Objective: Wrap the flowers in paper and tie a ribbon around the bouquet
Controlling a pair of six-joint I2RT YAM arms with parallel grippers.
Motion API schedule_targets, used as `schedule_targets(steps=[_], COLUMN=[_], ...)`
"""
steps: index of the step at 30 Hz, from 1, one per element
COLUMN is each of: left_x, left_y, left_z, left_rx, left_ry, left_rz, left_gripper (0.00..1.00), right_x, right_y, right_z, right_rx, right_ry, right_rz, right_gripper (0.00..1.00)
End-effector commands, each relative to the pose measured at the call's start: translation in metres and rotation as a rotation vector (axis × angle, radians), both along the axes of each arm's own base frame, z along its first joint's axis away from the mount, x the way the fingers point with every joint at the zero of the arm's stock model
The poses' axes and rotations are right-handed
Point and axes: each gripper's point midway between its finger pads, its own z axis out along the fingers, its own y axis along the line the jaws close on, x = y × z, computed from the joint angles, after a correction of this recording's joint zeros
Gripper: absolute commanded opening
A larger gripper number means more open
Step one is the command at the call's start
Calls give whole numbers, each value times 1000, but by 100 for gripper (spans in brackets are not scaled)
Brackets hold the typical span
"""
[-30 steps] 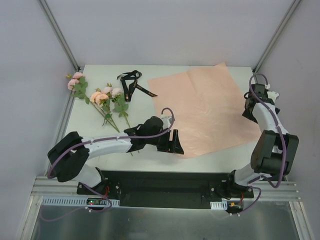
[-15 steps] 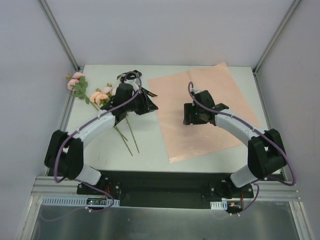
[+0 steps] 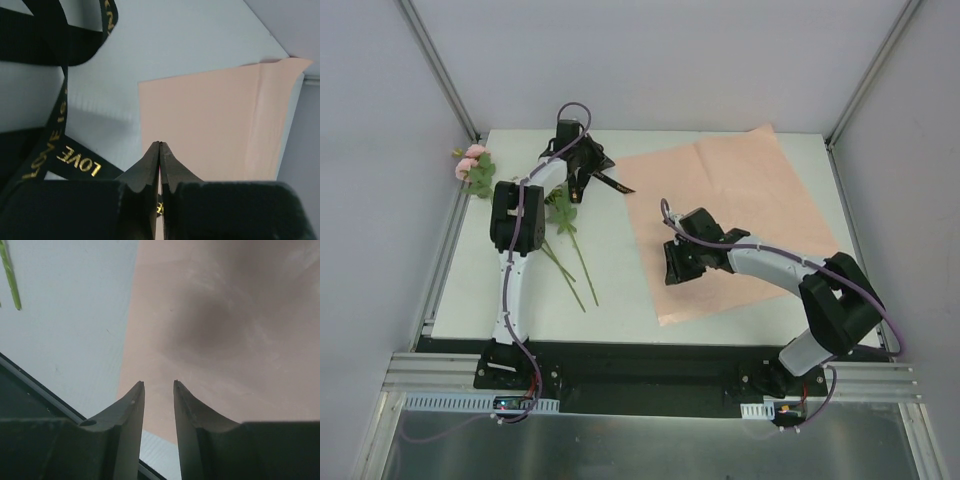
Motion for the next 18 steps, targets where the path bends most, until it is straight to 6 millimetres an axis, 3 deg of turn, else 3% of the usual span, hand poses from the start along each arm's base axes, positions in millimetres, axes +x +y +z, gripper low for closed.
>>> schedule_targets(steps=[1, 5, 7, 10, 13, 15, 18], left_x=[16, -4, -18, -28, -34, -36, -39], left_y=[3, 30, 53, 76, 100, 118, 127], left_z=[-6, -49, -68, -78, -73, -61, -34], left_rx=[17, 113, 133, 112, 190, 286, 354], left_ry=[66, 233, 345, 418, 417, 377, 324], left_rz=[36, 144, 200, 223, 252, 264, 244], left_gripper=[0, 0, 0, 0, 0, 0, 0], right_x=[-8, -13, -22, -29, -34, -41, -48], right_y=[-6, -8, -5, -6, -11, -13, -14], right_z=[1, -5, -4, -6, -11, -18, -23], right_rx=[-8, -22, 6, 11, -2, -12, -17], right_ry=[-32, -24, -11, -6, 12, 28, 35], right_rz=[32, 67, 109, 131, 129, 134, 128], right_gripper=[33, 34, 35, 36, 36, 36, 36])
